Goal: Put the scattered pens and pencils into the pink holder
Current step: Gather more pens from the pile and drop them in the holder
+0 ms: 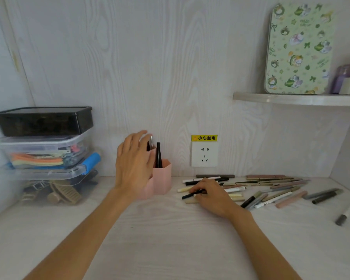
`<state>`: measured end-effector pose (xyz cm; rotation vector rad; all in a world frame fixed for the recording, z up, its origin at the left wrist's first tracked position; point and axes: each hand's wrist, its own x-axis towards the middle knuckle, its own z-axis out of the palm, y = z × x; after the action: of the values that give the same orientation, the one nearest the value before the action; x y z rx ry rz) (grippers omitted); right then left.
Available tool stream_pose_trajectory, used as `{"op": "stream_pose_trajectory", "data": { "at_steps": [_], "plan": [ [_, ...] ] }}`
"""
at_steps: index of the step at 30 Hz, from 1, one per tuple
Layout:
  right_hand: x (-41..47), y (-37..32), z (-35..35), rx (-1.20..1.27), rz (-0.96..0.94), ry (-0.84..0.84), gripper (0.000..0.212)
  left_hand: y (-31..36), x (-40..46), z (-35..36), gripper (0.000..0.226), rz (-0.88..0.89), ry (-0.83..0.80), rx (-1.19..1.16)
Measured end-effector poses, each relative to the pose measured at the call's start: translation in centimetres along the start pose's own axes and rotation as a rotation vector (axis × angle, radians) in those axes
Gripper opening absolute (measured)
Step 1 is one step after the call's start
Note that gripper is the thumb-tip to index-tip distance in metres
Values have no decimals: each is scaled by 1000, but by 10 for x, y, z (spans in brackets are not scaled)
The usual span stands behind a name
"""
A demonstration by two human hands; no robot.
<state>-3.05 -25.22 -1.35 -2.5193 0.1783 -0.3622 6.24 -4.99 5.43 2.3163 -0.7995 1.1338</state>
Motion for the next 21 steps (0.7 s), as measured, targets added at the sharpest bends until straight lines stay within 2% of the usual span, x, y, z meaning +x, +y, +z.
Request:
{"op": "stream_pose_trajectory", "data": {
  "at_steps": [2,3,6,9,11,16,18,21],
  "plan": [
    [1,-1,-1,5,10,-15,20,23,-21,-3,14,54,38,-124],
    [1,-1,-1,-1,12,-23,17,32,-33,-3,4,67,-31,-184],
    [0,-1,0,16,1,2,14,47,-64,11,13,-64,-367,-371],
    [-2,-1,-2,52,-65,95,15,44,-79,29,19,-88,-493,-412],
    [-1,-2,-4,100,-96,228,18,43,-81,35,24,-56,-538,-378],
    [-6,-16,-23,717,-13,572,18,41,-78,37,19,-15,-548,-391],
    [-7,-18,-30,865,65,635,19,36,-77,33,13,-12,-543,-383],
    [-9,-17,-36,1019,137,641,25,19,-79,24,11,-12,-527,-331]
  ]
}}
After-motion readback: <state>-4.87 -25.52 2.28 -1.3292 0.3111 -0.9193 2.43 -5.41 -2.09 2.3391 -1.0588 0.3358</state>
